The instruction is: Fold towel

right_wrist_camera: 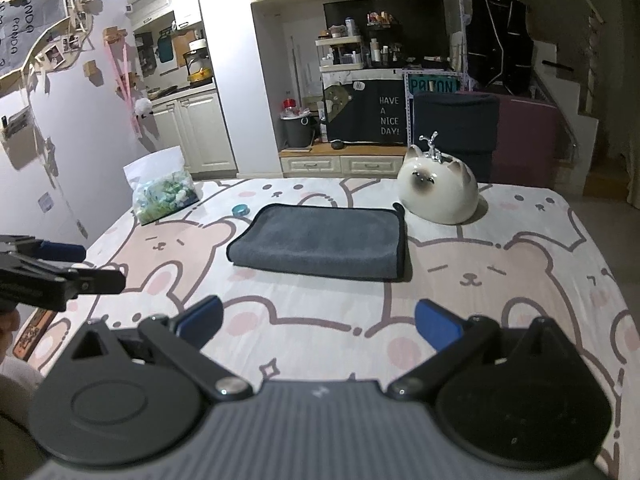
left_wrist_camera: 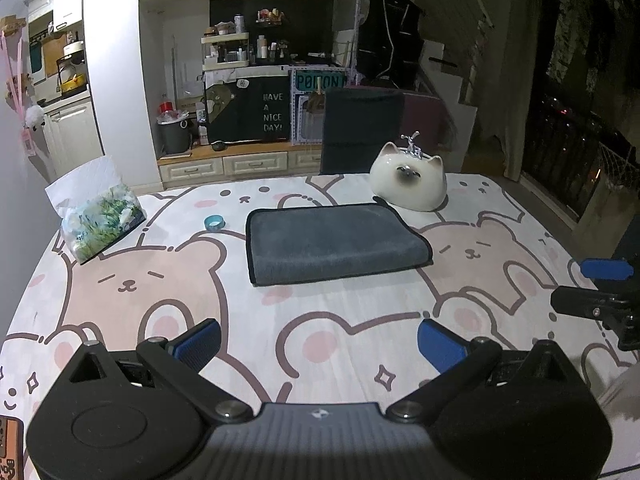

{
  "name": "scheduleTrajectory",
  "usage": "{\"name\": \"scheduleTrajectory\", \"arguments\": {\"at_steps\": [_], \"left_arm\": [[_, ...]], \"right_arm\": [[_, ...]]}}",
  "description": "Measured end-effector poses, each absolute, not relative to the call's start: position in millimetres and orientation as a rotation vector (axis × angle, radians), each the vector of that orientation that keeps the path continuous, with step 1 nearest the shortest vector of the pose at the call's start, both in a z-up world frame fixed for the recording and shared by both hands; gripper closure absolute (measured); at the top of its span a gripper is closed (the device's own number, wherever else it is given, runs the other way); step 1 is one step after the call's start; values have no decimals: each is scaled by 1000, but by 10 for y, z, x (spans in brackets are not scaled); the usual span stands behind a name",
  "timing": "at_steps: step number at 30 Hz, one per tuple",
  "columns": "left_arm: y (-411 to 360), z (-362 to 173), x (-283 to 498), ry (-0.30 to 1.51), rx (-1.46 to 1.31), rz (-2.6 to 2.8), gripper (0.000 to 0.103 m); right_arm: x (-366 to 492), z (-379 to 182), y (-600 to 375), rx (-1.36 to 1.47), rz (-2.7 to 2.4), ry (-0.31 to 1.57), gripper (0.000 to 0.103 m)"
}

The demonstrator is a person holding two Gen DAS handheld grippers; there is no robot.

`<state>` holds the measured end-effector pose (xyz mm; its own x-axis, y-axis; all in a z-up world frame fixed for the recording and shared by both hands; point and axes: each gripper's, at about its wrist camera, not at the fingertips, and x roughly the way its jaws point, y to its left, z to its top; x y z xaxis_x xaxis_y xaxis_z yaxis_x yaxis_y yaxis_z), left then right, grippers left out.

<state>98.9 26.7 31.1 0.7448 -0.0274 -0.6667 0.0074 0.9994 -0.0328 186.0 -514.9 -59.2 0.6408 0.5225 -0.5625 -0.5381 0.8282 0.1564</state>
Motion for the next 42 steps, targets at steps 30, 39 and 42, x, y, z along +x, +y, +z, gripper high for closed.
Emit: {"name": "scheduleTrajectory", "arguments": {"at_steps": [30, 39, 42], "left_arm": [[256, 172, 857, 727, -14, -38, 0], [257, 172, 856, 725, -15, -39, 0], [255, 171, 858, 727, -14, -38, 0]], "right_arm": [[1759, -775, -5215, -47, 600, 630, 0], [1766, -786, -5222, -44, 602, 631, 0], [1768, -786, -5222, -44, 601, 630, 0]]}}
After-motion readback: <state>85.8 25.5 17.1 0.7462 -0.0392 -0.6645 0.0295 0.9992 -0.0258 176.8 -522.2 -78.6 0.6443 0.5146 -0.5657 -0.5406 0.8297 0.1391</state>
